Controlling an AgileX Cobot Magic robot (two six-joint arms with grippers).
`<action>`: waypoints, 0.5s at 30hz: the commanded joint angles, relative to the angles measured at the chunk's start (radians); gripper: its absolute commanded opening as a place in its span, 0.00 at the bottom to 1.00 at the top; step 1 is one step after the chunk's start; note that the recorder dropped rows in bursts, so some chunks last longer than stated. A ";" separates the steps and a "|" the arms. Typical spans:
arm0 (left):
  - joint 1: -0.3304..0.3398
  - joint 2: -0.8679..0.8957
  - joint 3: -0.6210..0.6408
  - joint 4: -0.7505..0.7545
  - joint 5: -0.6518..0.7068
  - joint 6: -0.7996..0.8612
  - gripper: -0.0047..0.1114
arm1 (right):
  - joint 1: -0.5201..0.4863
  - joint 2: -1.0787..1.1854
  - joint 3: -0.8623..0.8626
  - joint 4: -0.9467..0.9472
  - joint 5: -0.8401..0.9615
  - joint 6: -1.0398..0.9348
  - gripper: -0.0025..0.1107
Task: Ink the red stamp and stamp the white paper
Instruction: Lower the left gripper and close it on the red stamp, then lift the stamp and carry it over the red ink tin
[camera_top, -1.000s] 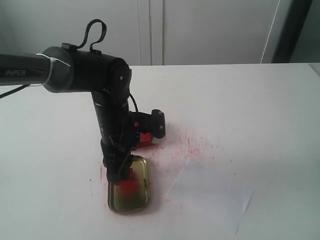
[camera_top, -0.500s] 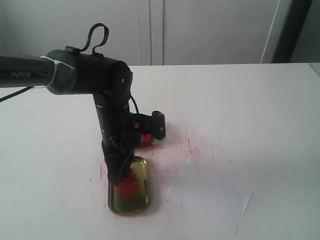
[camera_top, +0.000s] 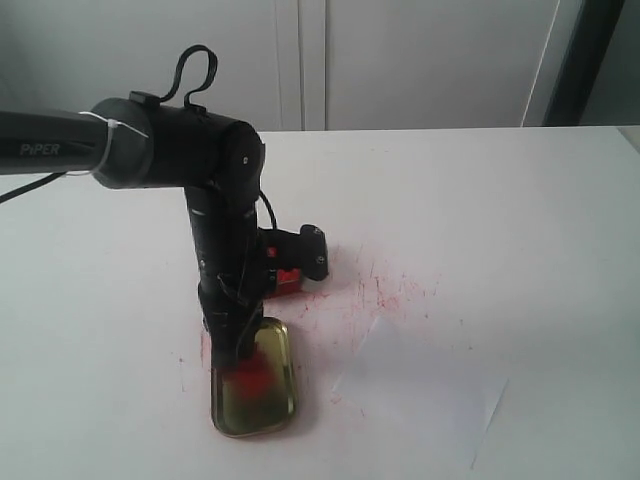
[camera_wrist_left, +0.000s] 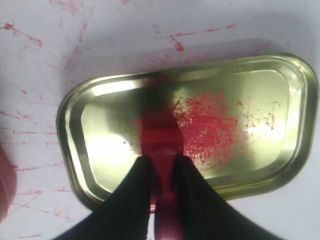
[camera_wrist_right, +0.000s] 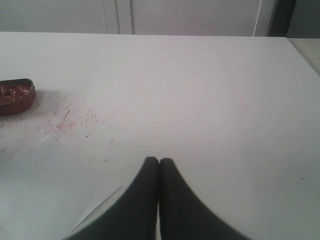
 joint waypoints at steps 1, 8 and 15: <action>-0.007 -0.036 0.001 0.003 0.063 -0.031 0.04 | -0.006 -0.006 0.005 -0.001 -0.015 0.004 0.02; -0.007 -0.082 0.001 0.005 0.044 -0.111 0.04 | -0.006 -0.006 0.005 -0.001 -0.015 0.004 0.02; -0.007 -0.140 0.001 0.005 0.022 -0.187 0.04 | -0.006 -0.006 0.005 -0.001 -0.015 0.004 0.02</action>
